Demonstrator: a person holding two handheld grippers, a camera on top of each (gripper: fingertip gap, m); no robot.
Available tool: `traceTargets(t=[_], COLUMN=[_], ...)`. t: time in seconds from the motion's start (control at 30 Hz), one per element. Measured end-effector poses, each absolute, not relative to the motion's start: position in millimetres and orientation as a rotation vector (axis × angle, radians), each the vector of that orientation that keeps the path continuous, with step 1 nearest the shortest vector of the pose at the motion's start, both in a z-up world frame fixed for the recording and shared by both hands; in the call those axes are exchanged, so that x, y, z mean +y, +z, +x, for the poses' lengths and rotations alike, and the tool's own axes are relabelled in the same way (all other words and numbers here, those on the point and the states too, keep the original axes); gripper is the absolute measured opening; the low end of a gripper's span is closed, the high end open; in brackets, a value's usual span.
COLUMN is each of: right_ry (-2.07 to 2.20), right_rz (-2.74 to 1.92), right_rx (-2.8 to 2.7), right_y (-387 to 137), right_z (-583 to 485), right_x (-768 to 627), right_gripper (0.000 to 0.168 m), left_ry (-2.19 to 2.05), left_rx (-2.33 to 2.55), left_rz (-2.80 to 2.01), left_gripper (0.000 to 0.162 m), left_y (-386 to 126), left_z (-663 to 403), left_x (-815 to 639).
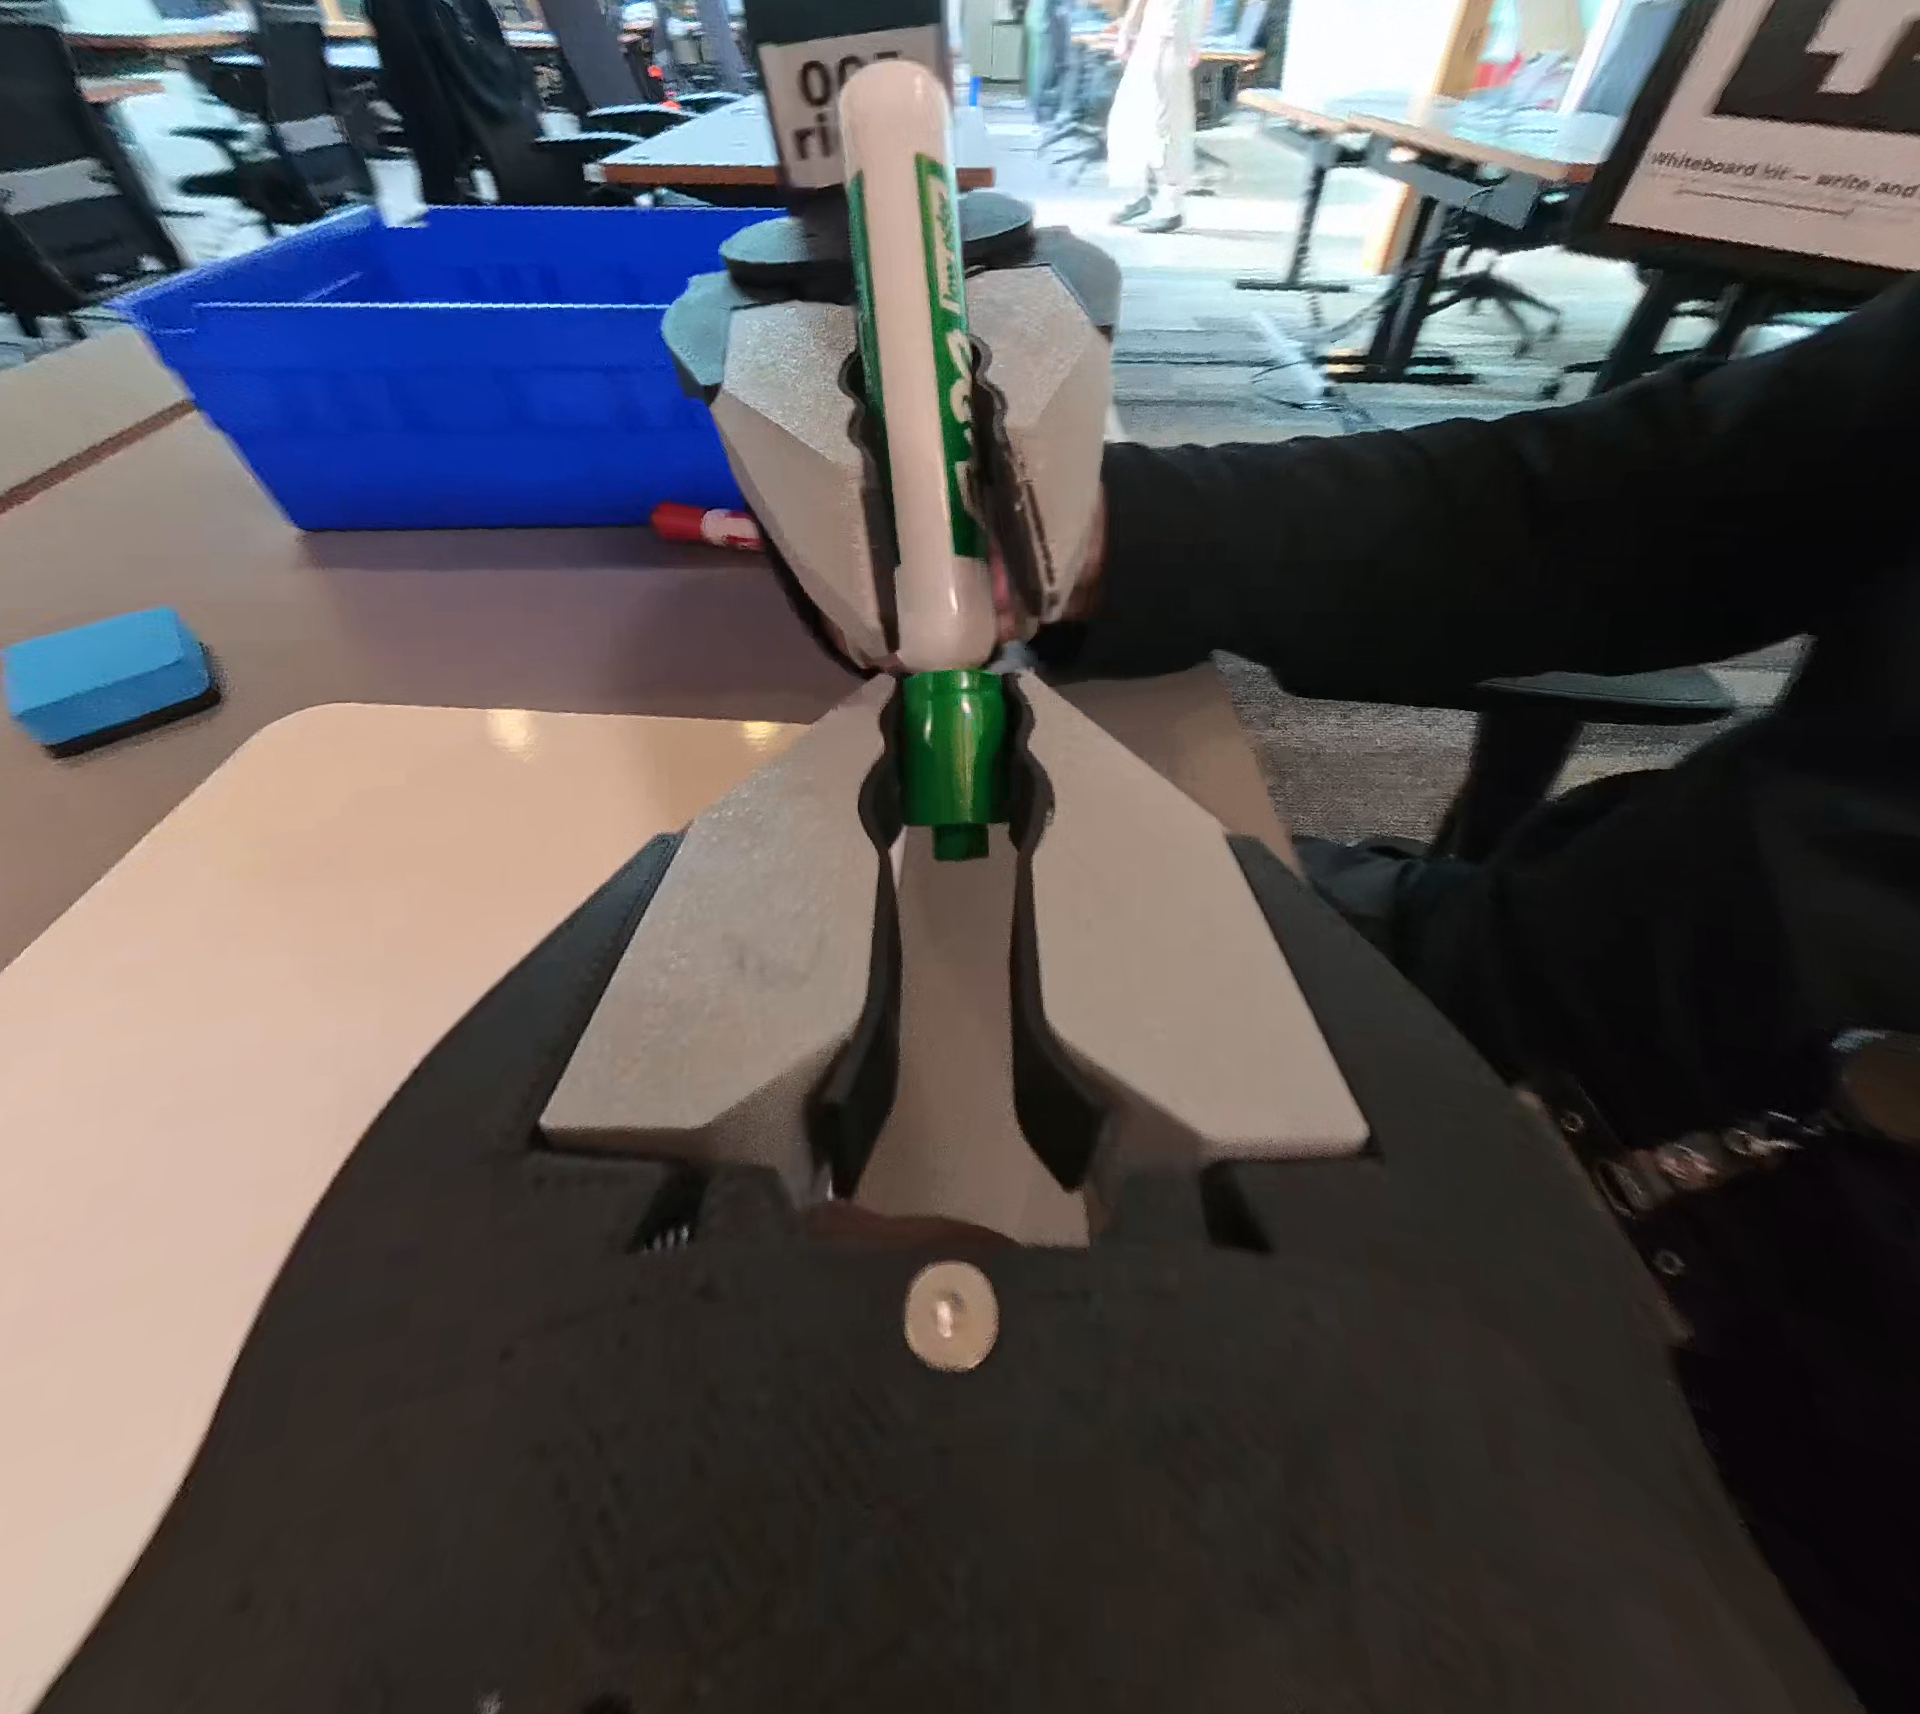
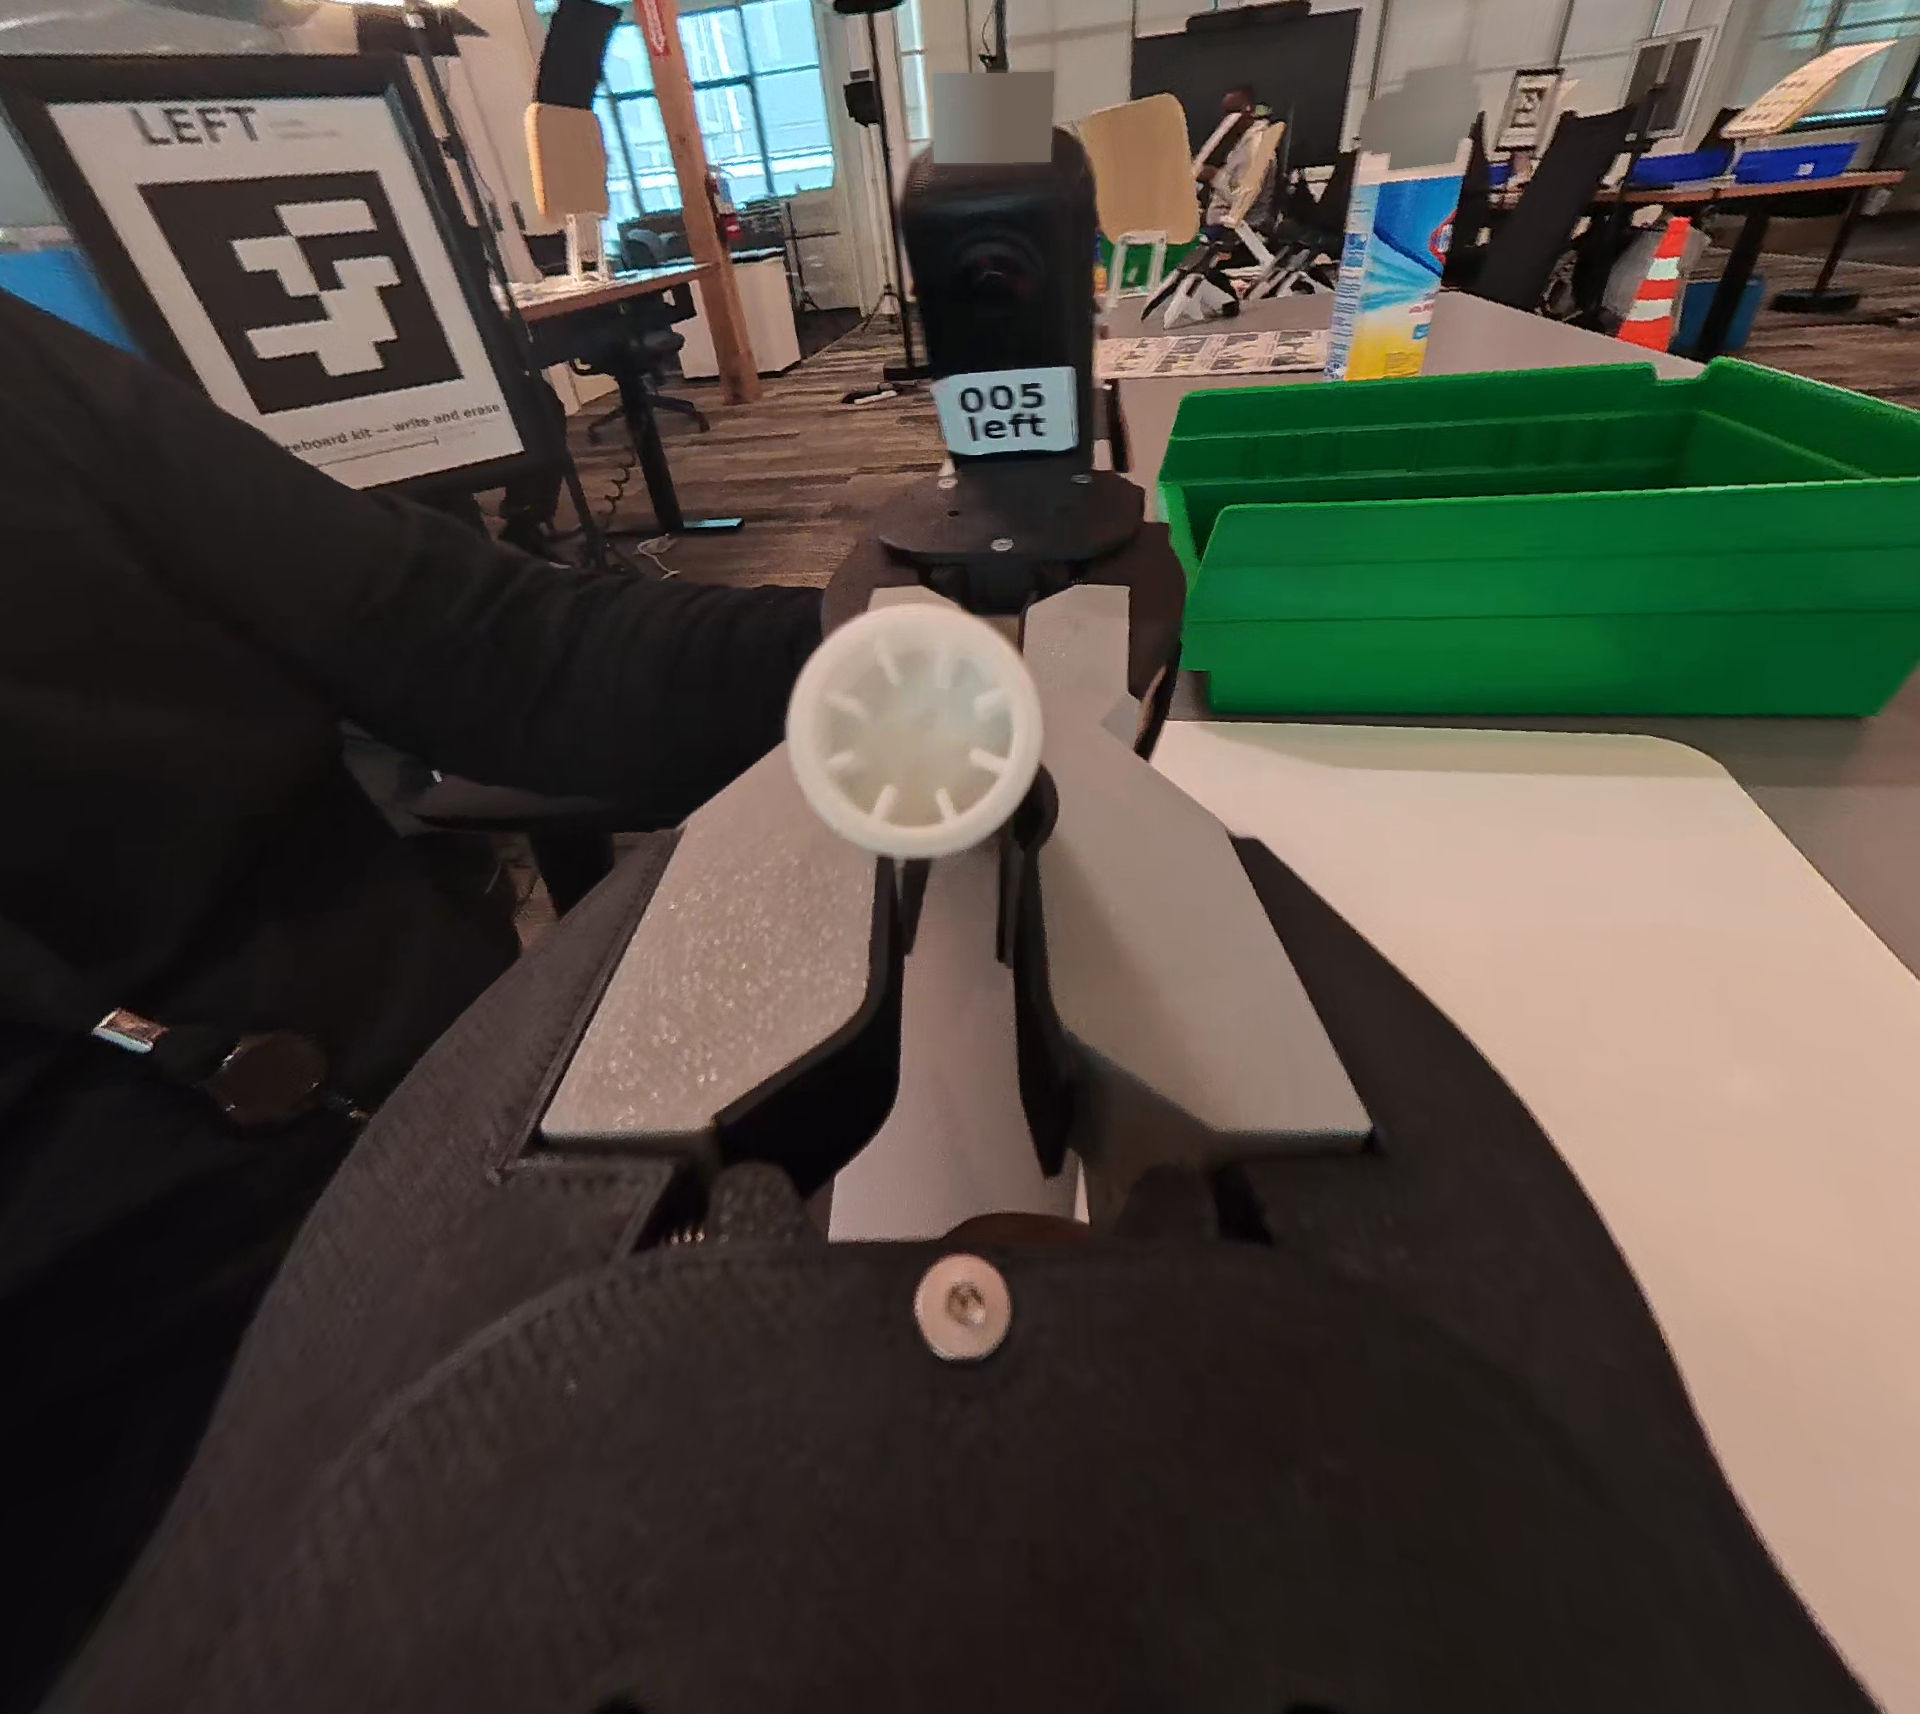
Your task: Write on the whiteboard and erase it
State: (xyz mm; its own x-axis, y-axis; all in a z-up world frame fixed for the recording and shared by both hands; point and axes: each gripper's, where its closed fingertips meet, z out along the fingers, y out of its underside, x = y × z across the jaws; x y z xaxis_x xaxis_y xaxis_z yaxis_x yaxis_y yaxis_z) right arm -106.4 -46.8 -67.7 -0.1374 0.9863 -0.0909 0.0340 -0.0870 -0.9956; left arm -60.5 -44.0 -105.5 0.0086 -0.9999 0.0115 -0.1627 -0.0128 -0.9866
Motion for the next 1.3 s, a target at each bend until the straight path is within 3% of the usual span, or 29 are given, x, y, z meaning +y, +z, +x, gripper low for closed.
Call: traceTargets(t=[0.33,0.43,0.9,1.07,1.13,1.3], right_ry=[1.263,1.366,1.43,1.478,1.432,1.329], right_rz=[-1.544,-1.581,-1.241,-1.171,-1.202,-1.374], right_rx=[-0.895,-0.779,-1.144,-1.222,-1.188,-1.052], right_y=[-86.3,-86.1,-54.9,-52.8,-54.2,-67.1], right_z=[-97.6,-95.3,-103.4,-106.6,-106.4,-102.4], right_x=[29.3,36.8,-33.2,-50.9,-41.6,-5.9], right_gripper=[0.014,0.014,0.014,0.014,0.014,0.014], left_ry=[0.206,0.412,-1.251,-1.587,-1.519,-0.868], left_rx=[1.141,1.125,1.257,1.257,1.208,1.166], left_rz=[-1.205,-1.166,-1.452,-1.446,-1.465,-1.452], left_gripper=[0.013,0.013,0.013,0.013,0.014,0.013], left_y=[-114.0,-112.2,-101.0,-92.0,-93.8,-109.4], left_z=[-73.6,-75.9,-54.2,-61.5,-60.6,-58.6], left_x=[52.1,60.0,-41.8,-62.6,-49.4,-2.9])
